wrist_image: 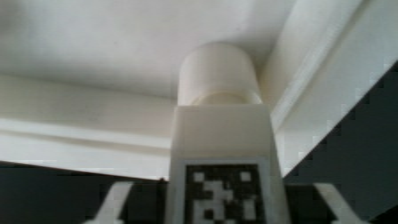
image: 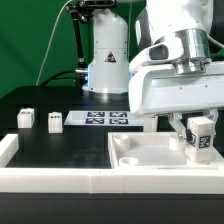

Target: Assemble one leg

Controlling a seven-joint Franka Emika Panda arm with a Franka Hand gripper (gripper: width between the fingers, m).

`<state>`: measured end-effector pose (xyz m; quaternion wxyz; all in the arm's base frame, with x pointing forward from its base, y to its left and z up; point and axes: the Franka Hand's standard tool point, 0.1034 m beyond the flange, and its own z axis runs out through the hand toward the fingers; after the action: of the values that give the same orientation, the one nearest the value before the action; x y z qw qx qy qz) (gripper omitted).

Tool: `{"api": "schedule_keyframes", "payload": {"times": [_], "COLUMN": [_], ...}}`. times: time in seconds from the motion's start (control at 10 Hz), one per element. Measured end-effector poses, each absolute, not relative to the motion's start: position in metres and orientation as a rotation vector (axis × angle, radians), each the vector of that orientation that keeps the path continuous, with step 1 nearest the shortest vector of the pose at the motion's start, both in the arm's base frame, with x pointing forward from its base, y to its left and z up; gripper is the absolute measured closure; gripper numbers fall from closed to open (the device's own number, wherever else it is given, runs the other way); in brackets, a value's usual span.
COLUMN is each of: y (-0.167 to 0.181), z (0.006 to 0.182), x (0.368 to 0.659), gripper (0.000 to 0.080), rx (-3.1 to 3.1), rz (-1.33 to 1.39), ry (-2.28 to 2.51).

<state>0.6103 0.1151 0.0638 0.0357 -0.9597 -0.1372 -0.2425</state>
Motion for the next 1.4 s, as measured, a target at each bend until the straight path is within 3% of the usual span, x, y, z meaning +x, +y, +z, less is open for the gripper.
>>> {"api": "schedule_keyframes", "payload": {"times": [0.1, 0.2, 0.4, 0.9, 1.1, 1.4], "y": [0.115, 0.115, 0.115, 0.116, 0.114, 0.120], "z": [0.064, 0.064, 0.064, 0.064, 0.080, 0.085], "x": [0.610, 0.610, 0.610, 0.609, 0.612, 0.611], "gripper": [0.0244, 0.0244, 0.0155, 0.0150, 0.0150, 0.0150], "rx": [-2.948, -2.948, -2.948, -2.954, -2.962, -2.991], "rz": [-0.745, -0.745, -0.745, -0.705, -0.657, -0.317], "ry": [-0.421, -0.421, -0.421, -0.417, -0.416, -0.361]}}
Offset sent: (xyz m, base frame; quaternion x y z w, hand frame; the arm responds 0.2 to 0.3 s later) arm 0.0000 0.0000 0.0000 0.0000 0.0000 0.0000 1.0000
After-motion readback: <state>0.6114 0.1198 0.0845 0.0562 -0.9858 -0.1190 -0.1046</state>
